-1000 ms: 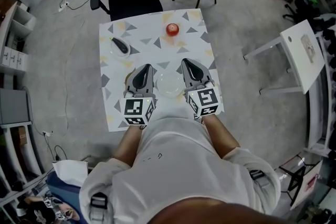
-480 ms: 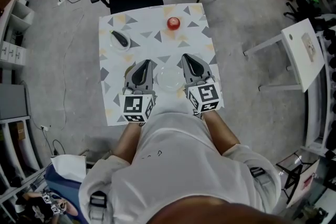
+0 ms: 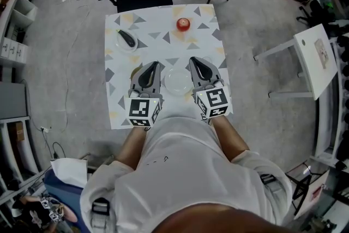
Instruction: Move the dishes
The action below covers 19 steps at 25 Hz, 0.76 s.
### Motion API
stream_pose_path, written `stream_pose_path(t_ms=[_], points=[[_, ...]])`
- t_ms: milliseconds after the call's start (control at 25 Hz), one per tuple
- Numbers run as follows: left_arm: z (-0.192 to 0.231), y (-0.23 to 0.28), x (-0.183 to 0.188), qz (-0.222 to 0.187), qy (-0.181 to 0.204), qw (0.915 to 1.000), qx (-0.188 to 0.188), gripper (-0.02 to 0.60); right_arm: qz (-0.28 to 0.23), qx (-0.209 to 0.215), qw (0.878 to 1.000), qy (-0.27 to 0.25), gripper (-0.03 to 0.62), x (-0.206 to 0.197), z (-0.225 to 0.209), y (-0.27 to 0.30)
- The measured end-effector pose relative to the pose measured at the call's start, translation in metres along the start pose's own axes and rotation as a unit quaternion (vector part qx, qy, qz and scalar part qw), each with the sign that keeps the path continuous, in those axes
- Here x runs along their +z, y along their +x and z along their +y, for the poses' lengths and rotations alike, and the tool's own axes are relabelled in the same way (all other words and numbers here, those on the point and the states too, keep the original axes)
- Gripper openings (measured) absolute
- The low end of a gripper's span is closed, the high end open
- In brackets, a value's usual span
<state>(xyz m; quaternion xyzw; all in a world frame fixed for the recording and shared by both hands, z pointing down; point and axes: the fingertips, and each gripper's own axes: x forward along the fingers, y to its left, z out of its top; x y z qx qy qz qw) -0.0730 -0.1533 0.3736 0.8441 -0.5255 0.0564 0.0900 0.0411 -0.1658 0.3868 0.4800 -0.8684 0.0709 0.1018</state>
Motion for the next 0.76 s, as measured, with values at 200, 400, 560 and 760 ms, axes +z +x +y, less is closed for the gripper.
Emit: stream_pose_path(t_ms=[200, 400, 560, 760], points=[[0.002, -0.002, -0.002, 0.004, -0.001, 1.0, -0.001, 0.021, 0.007, 0.0, 1.0, -0.004, -0.003, -0.002, 0.0, 0.001], [0.004, -0.001, -0.005, 0.005, -0.002, 1.0, -0.003, 0.021, 0.013, 0.0, 1.0, -0.004, -0.003, -0.007, -0.001, 0.004], [0.008, 0.0, -0.005, 0.007, -0.003, 1.0, -0.002, 0.021, 0.015, 0.0, 1.0, -0.004, -0.003, -0.007, -0.001, 0.005], [0.011, 0.003, -0.004, 0.004, -0.004, 1.0, -0.001, 0.021, 0.016, 0.0, 1.0, -0.007, -0.003, -0.007, -0.002, 0.008]])
